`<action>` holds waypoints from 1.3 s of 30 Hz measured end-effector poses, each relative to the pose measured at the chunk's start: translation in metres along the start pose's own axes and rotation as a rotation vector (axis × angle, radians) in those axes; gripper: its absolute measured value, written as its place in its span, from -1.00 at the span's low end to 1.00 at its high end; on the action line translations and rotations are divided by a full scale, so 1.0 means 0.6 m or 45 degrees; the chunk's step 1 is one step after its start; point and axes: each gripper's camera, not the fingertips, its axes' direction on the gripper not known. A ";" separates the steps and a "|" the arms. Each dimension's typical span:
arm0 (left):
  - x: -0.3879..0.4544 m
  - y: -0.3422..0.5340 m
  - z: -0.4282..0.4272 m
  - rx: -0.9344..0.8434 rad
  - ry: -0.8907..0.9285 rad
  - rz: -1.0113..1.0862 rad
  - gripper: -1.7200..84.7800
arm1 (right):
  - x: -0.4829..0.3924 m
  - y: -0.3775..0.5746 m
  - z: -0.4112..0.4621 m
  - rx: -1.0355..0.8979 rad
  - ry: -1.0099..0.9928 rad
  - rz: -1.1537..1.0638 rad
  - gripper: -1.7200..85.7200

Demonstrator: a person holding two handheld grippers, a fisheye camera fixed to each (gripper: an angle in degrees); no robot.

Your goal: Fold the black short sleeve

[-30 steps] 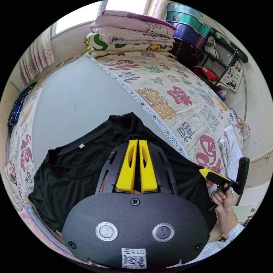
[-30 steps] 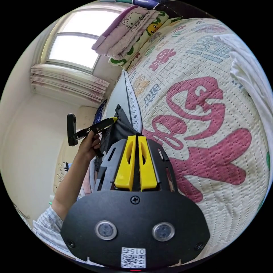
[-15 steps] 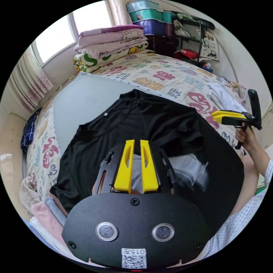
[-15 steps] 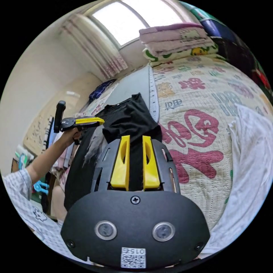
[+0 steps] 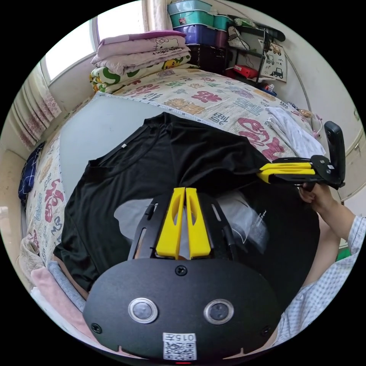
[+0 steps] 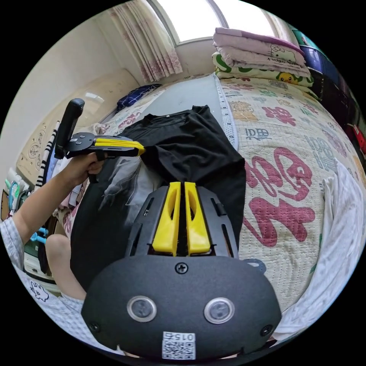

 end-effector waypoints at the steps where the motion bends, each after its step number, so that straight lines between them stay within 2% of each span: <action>1: -0.002 0.006 -0.001 0.004 0.004 -0.003 -0.95 | -0.001 0.001 -0.001 -0.009 -0.002 -0.011 -0.94; 5: -0.015 0.048 -0.010 0.020 0.031 -0.041 -0.96 | -0.019 -0.005 -0.004 -0.057 0.004 -0.104 -0.96; 19: -0.033 0.167 -0.035 0.001 0.047 -0.098 -0.94 | -0.031 -0.025 0.012 -0.113 -0.102 -0.080 -0.93; 23: -0.049 0.246 -0.105 -0.075 0.031 -0.100 -0.88 | -0.040 -0.024 0.001 -0.185 -0.126 -0.232 -0.85; 25: -0.073 0.313 -0.160 -0.013 0.006 -0.198 -0.84 | -0.037 -0.028 -0.011 -0.162 -0.177 -0.250 -0.85; 27: -0.120 0.417 -0.219 0.160 -0.041 -0.469 -0.84 | -0.039 -0.037 -0.024 -0.066 -0.280 -0.231 -0.84; 29: -0.157 0.501 -0.235 0.299 -0.080 -0.731 -0.84 | -0.055 -0.042 -0.024 -0.016 -0.275 -0.237 -0.85; 31: -0.191 0.569 -0.225 0.306 -0.135 -1.000 -0.80 | -0.085 -0.050 -0.013 -0.020 -0.221 -0.259 -0.86; 33: -0.201 0.591 -0.207 0.190 -0.350 -1.073 -0.76 | -0.140 -0.068 0.014 -0.091 -0.166 -0.338 -0.86; 34: -0.200 0.593 -0.203 0.194 -0.367 -1.080 -0.77 | -0.154 -0.075 0.021 -0.106 -0.157 -0.351 -0.86; 36: -0.211 0.610 -0.185 0.261 -0.247 -1.133 -0.73 | -0.213 -0.111 0.042 -0.121 -0.179 -0.403 -0.85; 39: -0.242 0.643 -0.169 0.331 -0.186 -1.275 -0.67 | -0.287 -0.178 0.065 -0.097 -0.243 -0.434 -0.85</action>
